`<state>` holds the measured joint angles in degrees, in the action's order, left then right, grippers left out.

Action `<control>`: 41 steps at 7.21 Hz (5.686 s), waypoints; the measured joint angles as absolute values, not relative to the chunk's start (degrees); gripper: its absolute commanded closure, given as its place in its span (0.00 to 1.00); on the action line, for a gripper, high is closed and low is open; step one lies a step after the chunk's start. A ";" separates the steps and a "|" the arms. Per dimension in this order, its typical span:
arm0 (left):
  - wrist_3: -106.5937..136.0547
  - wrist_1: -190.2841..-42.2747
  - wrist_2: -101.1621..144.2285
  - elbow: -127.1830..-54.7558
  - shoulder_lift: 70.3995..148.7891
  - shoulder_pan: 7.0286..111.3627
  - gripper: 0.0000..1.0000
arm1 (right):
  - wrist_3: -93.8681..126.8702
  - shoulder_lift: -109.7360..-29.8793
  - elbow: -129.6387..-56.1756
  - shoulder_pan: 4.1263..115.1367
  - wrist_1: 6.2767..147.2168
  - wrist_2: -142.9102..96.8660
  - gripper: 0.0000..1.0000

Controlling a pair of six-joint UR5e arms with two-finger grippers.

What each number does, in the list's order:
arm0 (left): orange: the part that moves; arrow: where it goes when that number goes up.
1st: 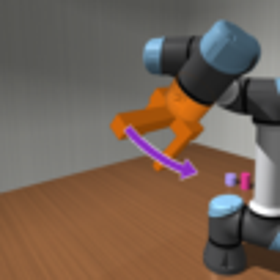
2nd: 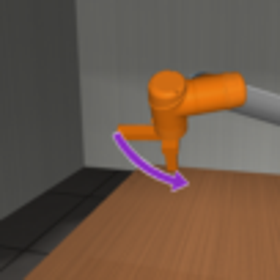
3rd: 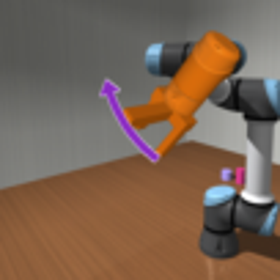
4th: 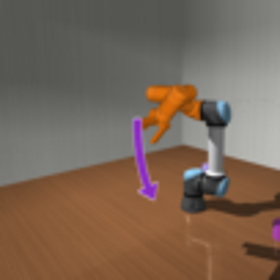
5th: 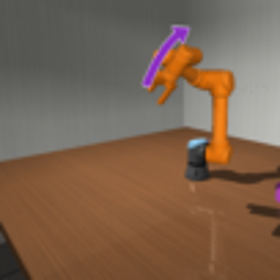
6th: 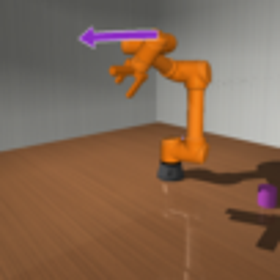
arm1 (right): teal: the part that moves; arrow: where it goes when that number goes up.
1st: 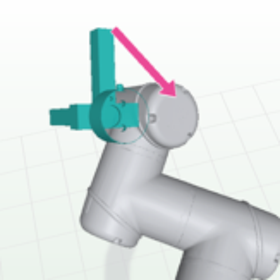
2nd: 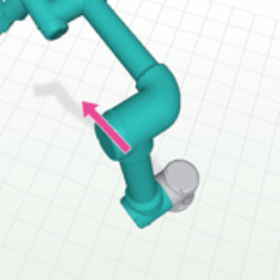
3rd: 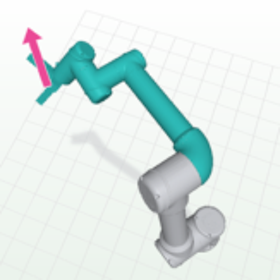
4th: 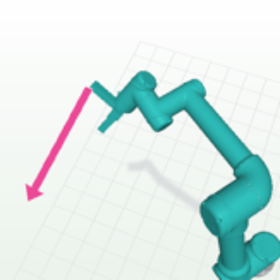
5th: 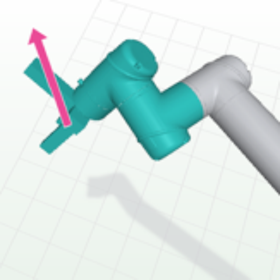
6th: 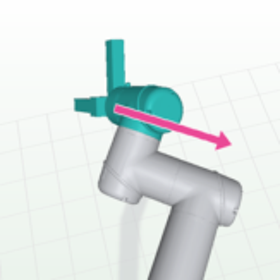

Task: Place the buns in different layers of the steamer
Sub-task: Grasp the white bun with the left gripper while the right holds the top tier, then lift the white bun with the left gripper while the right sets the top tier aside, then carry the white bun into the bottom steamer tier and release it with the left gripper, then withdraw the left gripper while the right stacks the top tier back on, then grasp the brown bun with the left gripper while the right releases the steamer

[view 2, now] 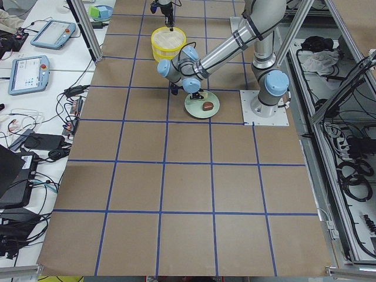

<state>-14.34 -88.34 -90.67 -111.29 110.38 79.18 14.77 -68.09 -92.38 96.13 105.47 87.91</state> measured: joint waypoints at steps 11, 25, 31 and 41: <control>8.74 -78.81 -79.81 -94.97 101.20 94.81 1.00 | -25.30 -71.56 -90.84 78.63 99.08 96.59 1.00; 20.00 -54.51 -66.89 -94.82 113.60 106.47 0.00 | -28.04 -71.19 -91.90 76.37 99.58 96.05 1.00; 17.55 -59.99 -77.60 -94.25 108.86 101.78 0.00 | -18.75 -71.91 -91.85 78.50 99.50 96.04 1.00; -2.69 -89.31 -87.63 -98.30 98.31 79.79 0.00 | 12.73 -69.56 -91.06 98.31 106.25 89.31 1.00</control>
<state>-2.69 -89.31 -87.63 -98.30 98.31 79.79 12.73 -69.56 -91.06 98.31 106.25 89.31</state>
